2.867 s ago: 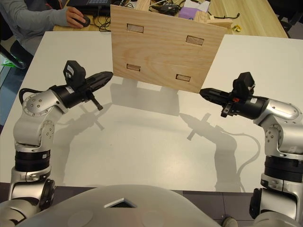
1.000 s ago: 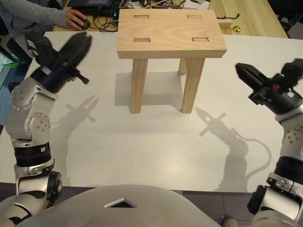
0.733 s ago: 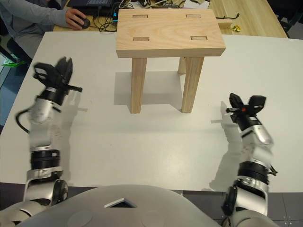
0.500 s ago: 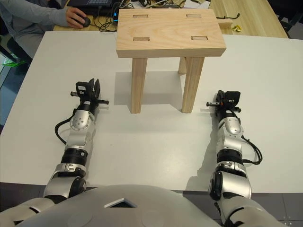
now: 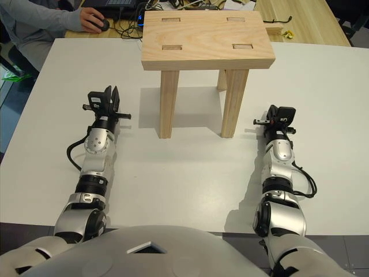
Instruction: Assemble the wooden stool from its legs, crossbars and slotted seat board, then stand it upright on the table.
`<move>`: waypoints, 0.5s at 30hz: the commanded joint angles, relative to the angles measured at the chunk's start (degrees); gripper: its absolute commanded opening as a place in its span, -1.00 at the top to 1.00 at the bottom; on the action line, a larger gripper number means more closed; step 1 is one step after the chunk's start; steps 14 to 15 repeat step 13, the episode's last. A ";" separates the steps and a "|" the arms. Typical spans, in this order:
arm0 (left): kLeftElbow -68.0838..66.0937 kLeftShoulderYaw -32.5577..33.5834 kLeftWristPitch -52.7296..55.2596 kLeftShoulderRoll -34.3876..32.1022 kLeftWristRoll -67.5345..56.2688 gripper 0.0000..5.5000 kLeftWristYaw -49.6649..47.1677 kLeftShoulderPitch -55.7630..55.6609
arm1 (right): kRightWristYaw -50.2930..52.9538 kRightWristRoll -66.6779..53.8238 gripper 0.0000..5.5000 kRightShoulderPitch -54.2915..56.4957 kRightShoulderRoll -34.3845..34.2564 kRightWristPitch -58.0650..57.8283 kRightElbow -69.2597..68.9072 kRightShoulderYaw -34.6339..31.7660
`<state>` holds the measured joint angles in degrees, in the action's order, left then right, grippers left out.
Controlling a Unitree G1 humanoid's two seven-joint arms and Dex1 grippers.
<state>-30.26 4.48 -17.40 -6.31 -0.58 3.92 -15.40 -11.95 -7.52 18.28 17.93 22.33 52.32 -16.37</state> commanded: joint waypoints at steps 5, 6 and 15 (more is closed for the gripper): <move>-0.72 1.83 0.35 -1.35 -2.18 0.74 1.61 -2.88 | -2.94 2.04 1.00 1.87 -0.89 0.32 0.11 4.03; -0.74 2.21 0.49 -1.40 -2.56 0.74 1.63 -3.15 | -2.87 2.27 1.00 1.87 -0.74 0.34 0.13 4.33; 1.52 2.11 0.69 -1.19 -2.60 0.74 1.65 -2.41 | -3.58 2.78 1.00 1.68 1.15 0.36 -0.62 4.65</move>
